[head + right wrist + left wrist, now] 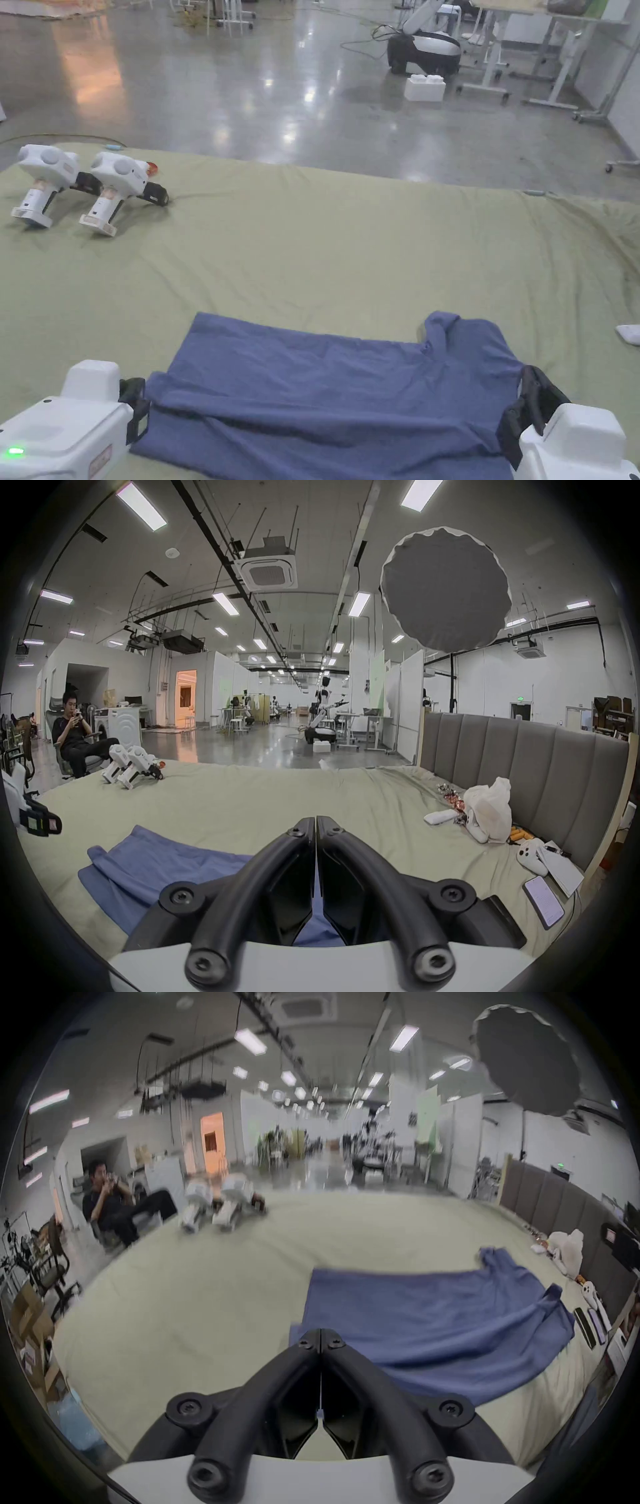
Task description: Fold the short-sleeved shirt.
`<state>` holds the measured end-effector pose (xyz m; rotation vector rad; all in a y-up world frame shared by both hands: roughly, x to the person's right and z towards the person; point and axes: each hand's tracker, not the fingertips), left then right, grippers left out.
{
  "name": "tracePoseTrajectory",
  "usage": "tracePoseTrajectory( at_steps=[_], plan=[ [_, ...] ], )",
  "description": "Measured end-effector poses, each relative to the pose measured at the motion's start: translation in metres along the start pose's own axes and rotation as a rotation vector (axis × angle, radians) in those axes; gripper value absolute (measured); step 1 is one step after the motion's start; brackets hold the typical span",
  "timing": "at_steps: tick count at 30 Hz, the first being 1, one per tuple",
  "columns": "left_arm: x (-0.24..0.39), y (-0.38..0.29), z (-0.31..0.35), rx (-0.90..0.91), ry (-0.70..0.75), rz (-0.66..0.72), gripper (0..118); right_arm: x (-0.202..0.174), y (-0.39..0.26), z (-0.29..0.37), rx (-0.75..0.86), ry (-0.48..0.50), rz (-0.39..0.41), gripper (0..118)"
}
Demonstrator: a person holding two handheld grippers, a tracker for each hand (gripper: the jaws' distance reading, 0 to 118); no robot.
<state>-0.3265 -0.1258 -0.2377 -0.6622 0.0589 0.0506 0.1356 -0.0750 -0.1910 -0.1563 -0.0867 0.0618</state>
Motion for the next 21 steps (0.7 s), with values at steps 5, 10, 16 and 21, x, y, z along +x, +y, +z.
tracePoseTrajectory(
  at_steps=[5,10,16,21],
  plan=[
    [-0.004,0.005,-0.039,-0.250,-0.046,0.056,68,0.003,-0.008,-0.001,-0.053,0.002,0.008,0],
    [0.004,0.005,-0.068,-0.392,-0.019,0.031,83,0.009,-0.014,0.000,-0.098,-0.007,0.018,0],
    [0.026,-0.007,-0.066,-0.475,0.036,-0.057,78,0.017,-0.023,0.002,-0.141,-0.023,0.033,0],
    [0.028,-0.009,-0.058,-0.467,-0.005,-0.075,43,0.022,-0.029,-0.001,-0.176,-0.031,0.024,1]
  ],
)
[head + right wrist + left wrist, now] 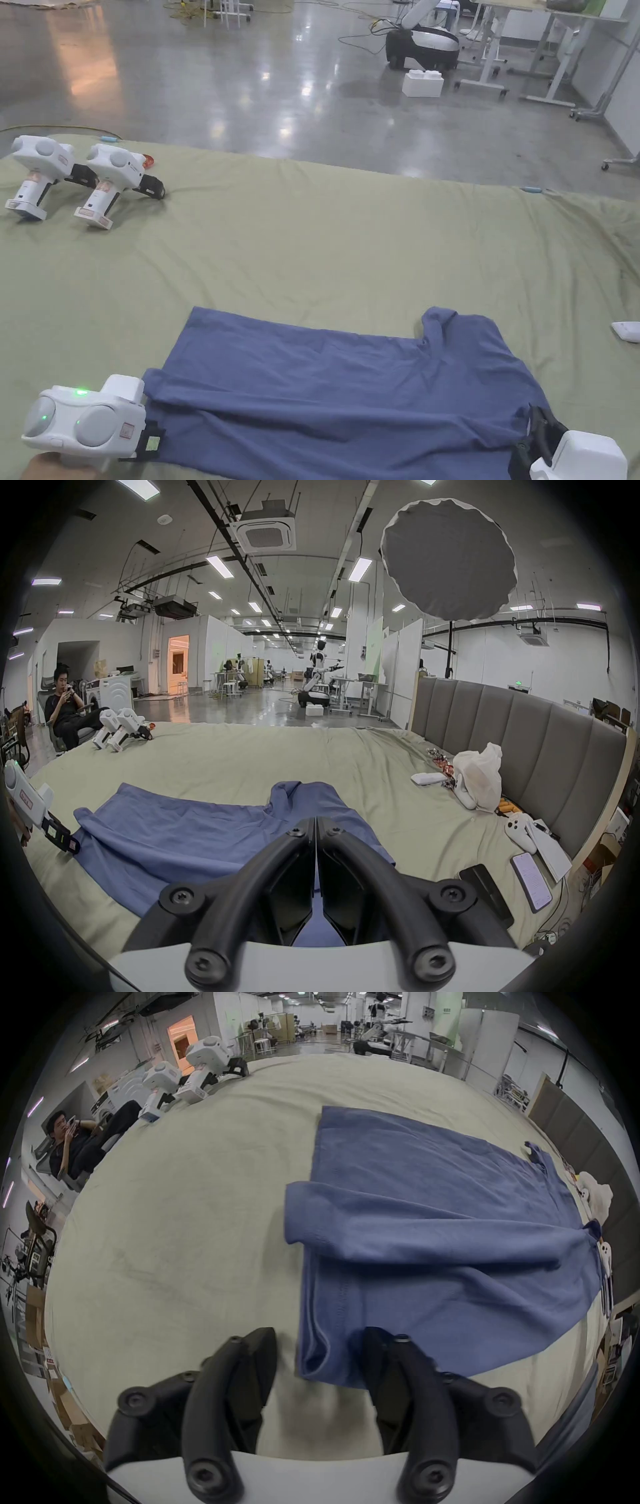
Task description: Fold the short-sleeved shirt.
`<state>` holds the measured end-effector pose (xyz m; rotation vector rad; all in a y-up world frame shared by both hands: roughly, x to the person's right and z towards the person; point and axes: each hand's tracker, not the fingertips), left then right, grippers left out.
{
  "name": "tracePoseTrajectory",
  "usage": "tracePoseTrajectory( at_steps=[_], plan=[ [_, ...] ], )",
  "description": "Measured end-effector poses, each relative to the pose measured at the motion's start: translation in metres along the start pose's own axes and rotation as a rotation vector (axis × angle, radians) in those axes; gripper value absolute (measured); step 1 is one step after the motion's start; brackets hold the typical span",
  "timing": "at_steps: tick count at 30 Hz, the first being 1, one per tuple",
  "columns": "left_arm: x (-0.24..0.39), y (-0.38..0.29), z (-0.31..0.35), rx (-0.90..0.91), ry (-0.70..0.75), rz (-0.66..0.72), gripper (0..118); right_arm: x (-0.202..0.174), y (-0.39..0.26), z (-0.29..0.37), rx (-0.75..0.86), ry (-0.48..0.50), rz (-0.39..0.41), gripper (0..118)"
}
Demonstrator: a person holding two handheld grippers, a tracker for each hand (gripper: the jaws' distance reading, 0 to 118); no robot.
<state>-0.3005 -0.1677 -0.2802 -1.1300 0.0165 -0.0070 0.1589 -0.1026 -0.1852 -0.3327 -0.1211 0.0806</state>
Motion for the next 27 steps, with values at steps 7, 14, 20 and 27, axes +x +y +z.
tracePoseTrajectory(
  at_steps=[7,14,20,27],
  plan=[
    [0.014,-0.010,0.015,0.021,-0.014,-0.101,2,0.013,-0.006,-0.008,-0.042,-0.008,-0.020,2],
    [-0.005,-0.032,0.039,0.124,-0.061,-0.015,2,0.062,-0.022,-0.034,-0.255,-0.045,-0.011,80],
    [-0.010,-0.043,0.043,0.171,-0.073,-0.012,2,0.088,-0.057,-0.072,-0.495,0.018,-0.024,80],
    [-0.013,-0.043,0.037,0.166,-0.070,0.002,2,0.084,-0.088,-0.104,-0.665,0.132,-0.035,31]
  ],
)
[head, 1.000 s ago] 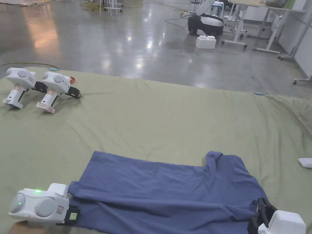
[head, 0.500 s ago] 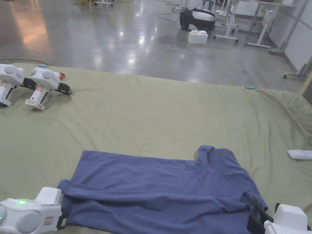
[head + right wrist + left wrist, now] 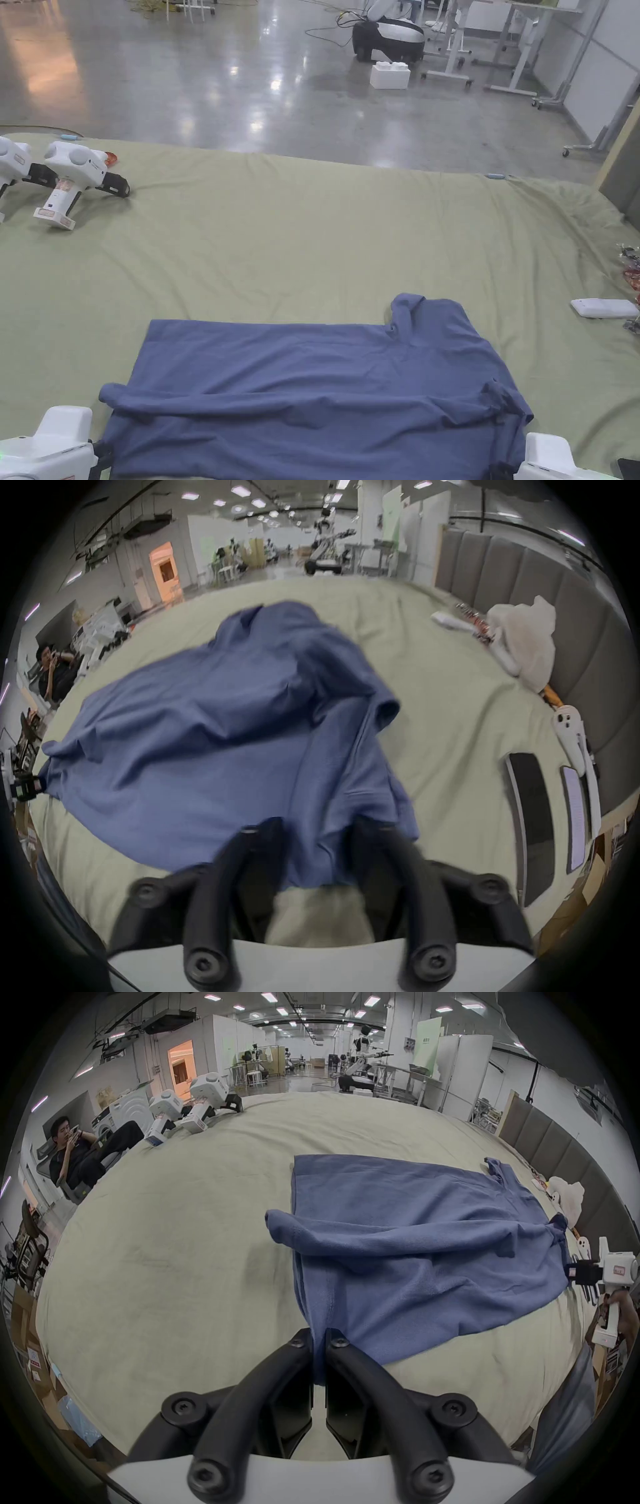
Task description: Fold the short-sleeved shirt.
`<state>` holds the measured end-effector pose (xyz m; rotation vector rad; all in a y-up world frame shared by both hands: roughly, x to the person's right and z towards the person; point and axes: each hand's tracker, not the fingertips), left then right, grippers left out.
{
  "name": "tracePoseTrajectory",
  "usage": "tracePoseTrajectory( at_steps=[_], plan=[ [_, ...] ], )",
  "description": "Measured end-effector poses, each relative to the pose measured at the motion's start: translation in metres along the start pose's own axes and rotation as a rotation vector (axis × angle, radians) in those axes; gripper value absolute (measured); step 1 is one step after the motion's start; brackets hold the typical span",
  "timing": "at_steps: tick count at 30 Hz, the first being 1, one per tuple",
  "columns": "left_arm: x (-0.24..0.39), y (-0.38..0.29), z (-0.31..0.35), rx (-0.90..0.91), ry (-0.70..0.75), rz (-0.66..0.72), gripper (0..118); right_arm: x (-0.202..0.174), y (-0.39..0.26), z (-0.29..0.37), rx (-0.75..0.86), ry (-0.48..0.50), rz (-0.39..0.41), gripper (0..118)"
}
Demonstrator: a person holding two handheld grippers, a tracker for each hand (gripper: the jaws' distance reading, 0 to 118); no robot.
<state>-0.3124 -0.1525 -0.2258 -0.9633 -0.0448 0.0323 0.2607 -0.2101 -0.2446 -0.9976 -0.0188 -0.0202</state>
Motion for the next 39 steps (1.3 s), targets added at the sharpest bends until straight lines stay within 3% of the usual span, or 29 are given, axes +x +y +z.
tracePoseTrajectory(
  at_steps=[1,2,5,10,15,23,33,34,36,37,39],
  plan=[
    [0.002,0.000,0.000,0.002,0.003,0.001,2,0.001,0.000,0.000,0.009,0.022,-0.015,12],
    [0.001,0.001,0.000,0.002,0.002,0.003,2,0.002,0.002,0.004,0.019,0.057,-0.052,9],
    [0.001,0.005,0.008,0.021,0.001,0.011,2,-0.001,0.010,0.017,0.002,0.016,-0.026,7],
    [0.000,0.019,0.033,0.079,-0.026,0.026,2,-0.010,0.025,0.058,0.067,-0.031,0.092,7],
    [-0.001,0.025,0.061,0.117,-0.032,0.023,2,-0.017,0.033,0.100,0.101,-0.065,0.140,7],
    [-0.008,-0.016,0.068,0.039,-0.049,0.054,2,-0.013,-0.014,0.119,0.039,-0.072,0.162,7],
    [-0.005,-0.070,0.018,-0.083,-0.007,0.060,2,-0.017,-0.075,0.076,-0.038,-0.070,0.113,9],
    [-0.005,-0.068,0.017,-0.081,-0.003,0.061,2,-0.018,-0.076,0.076,-0.033,-0.073,0.106,15],
    [-0.005,-0.063,0.019,-0.084,0.002,0.059,6,-0.020,-0.073,0.081,-0.034,-0.105,0.091,40],
    [-0.002,-0.060,0.026,-0.083,0.011,0.054,16,-0.021,-0.071,0.085,-0.025,-0.119,0.092,59],
    [0.001,-0.052,0.033,-0.068,0.038,0.035,35,-0.024,-0.064,0.100,0.051,-0.147,0.087,67]
  ],
)
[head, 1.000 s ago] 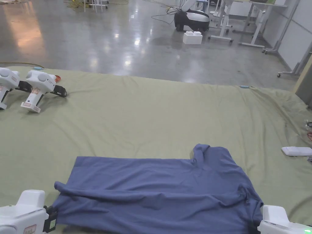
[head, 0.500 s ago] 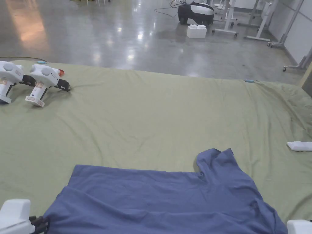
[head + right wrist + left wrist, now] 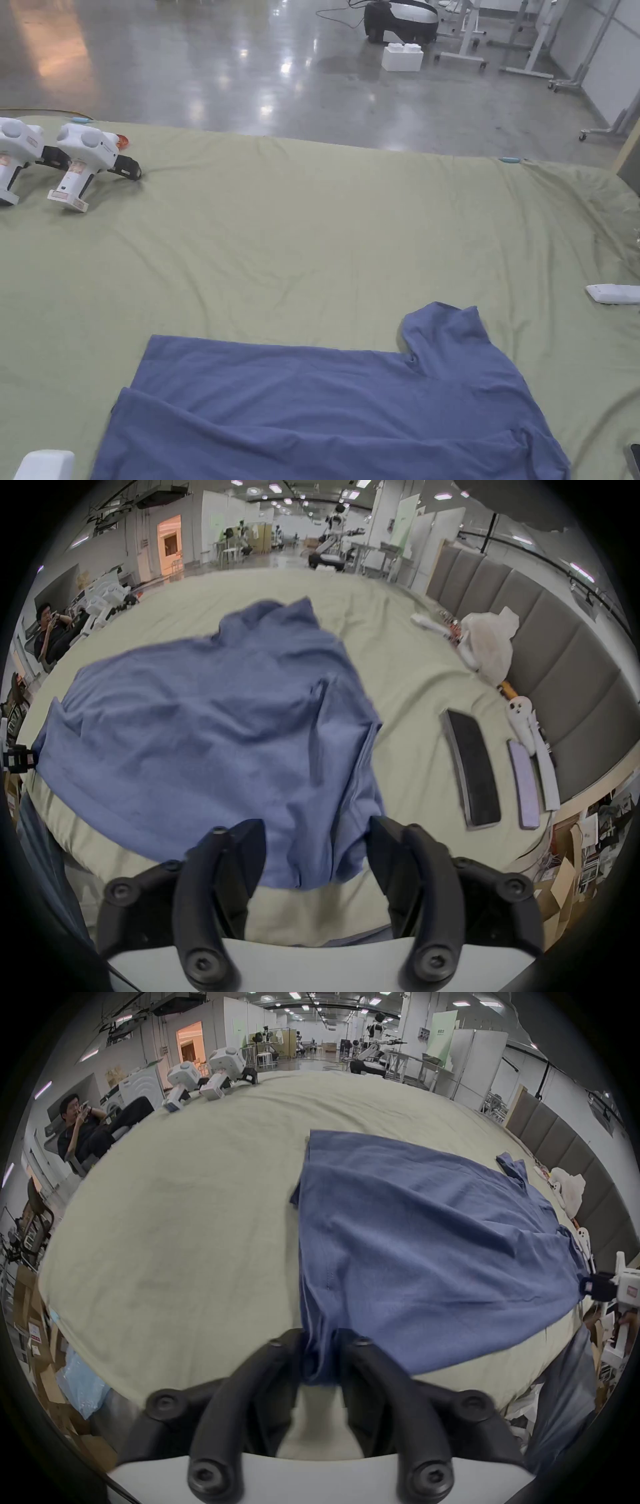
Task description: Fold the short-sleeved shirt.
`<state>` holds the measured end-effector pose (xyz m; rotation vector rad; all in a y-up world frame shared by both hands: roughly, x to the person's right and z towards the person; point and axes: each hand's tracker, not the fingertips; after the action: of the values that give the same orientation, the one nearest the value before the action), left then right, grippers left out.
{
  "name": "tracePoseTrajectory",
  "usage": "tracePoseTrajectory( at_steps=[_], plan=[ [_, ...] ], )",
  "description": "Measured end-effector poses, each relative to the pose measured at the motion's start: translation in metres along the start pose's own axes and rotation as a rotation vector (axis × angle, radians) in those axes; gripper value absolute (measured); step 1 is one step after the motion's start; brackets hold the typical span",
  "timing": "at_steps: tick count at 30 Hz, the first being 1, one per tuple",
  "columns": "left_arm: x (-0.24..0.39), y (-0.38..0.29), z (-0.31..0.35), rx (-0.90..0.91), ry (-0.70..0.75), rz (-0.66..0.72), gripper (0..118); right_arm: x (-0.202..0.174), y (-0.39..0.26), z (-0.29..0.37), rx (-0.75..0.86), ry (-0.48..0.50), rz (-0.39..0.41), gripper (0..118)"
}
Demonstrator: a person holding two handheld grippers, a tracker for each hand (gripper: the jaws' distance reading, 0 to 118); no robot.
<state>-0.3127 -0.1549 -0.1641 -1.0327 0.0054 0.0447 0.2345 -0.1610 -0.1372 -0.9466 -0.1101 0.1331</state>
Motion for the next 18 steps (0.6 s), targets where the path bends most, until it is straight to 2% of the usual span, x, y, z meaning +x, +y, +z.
tracePoseTrajectory(
  at_steps=[1,3,6,9,13,15,16,18],
  plan=[
    [0.002,0.004,0.005,0.031,0.007,-0.013,47,0.000,0.006,0.008,0.054,-0.011,-0.012,67],
    [0.010,0.014,0.019,0.116,-0.005,-0.028,59,-0.005,0.020,0.024,0.177,-0.017,-0.020,68],
    [0.024,0.031,0.031,0.268,-0.043,-0.048,60,-0.022,0.047,0.042,0.376,-0.026,-0.019,76],
    [0.045,0.050,0.042,0.442,-0.036,-0.069,60,-0.044,0.072,0.053,0.558,-0.038,-0.013,76],
    [0.059,0.068,0.046,0.661,-0.013,-0.063,59,-0.072,0.099,0.068,0.727,0.018,-0.100,75],
    [0.070,0.072,0.052,0.744,0.003,-0.074,59,-0.085,0.108,0.073,0.782,0.020,-0.112,74],
    [0.074,0.074,0.055,0.780,0.014,-0.079,58,-0.090,0.110,0.076,0.811,0.017,-0.117,67],
    [0.082,0.075,0.062,0.858,0.024,-0.087,49,-0.098,0.116,0.078,0.846,0.015,-0.120,39]
  ],
)
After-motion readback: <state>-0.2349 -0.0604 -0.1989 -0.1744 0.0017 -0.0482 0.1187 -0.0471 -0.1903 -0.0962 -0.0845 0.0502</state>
